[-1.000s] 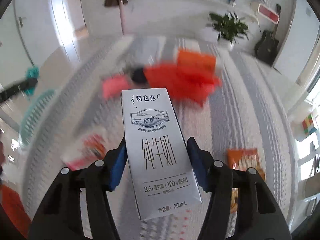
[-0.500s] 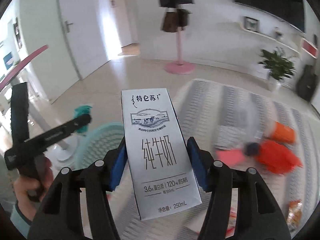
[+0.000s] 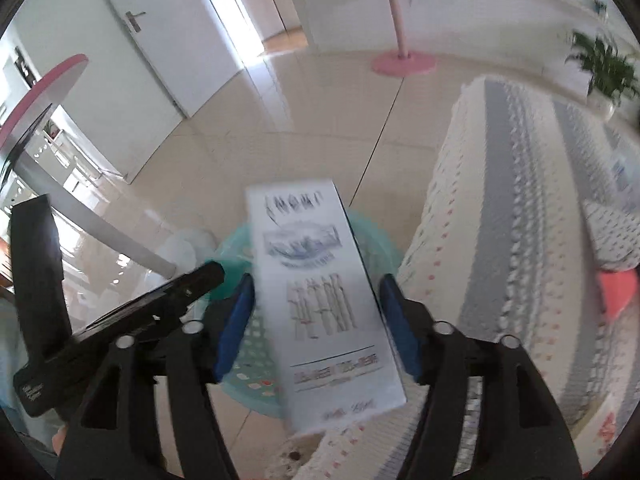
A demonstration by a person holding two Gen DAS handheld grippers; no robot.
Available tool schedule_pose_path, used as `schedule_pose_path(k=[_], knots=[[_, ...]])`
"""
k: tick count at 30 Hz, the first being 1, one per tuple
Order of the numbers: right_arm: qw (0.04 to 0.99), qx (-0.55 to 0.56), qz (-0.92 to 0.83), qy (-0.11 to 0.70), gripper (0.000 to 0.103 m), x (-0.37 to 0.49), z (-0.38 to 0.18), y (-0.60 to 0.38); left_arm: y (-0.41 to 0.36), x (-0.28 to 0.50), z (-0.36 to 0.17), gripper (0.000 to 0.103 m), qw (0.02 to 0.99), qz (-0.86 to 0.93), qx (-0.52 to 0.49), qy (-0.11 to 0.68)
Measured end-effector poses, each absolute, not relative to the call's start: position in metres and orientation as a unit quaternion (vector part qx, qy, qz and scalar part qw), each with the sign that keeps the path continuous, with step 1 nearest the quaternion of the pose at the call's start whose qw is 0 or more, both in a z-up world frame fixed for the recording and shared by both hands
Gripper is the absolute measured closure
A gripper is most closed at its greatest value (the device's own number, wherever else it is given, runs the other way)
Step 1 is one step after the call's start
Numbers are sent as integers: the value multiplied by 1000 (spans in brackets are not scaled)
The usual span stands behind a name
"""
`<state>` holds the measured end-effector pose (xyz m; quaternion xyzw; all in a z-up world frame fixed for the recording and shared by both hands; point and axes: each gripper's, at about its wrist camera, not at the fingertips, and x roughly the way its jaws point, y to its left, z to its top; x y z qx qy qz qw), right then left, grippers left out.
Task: Collect trash
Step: 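Grasp the white milk carton with the right tool and drop it into the basket, then grasp the red-white paper cup with the left tool while the right tool grasps the orange snack bag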
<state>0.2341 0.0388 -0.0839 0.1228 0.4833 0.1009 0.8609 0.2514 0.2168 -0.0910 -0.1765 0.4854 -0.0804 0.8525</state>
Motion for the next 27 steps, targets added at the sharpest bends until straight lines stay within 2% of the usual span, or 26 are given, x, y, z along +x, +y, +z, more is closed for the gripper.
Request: schedule_pose_path(k=[7,14,22,27], knots=[[858,119,106,488,41,225,-93,40,216,250,-87,48,855,-80,-187,478],[873,118,94,463,41,196,-71,12,197,239,-66,49,866,-110,-178,454],[908,96,44,405,41,147,-17,-40,119,208,-23,49,887,-183,-117,407],[920,102,5,379,41,103,8,-96,55,172,-15,47,875,-243,-81,412]])
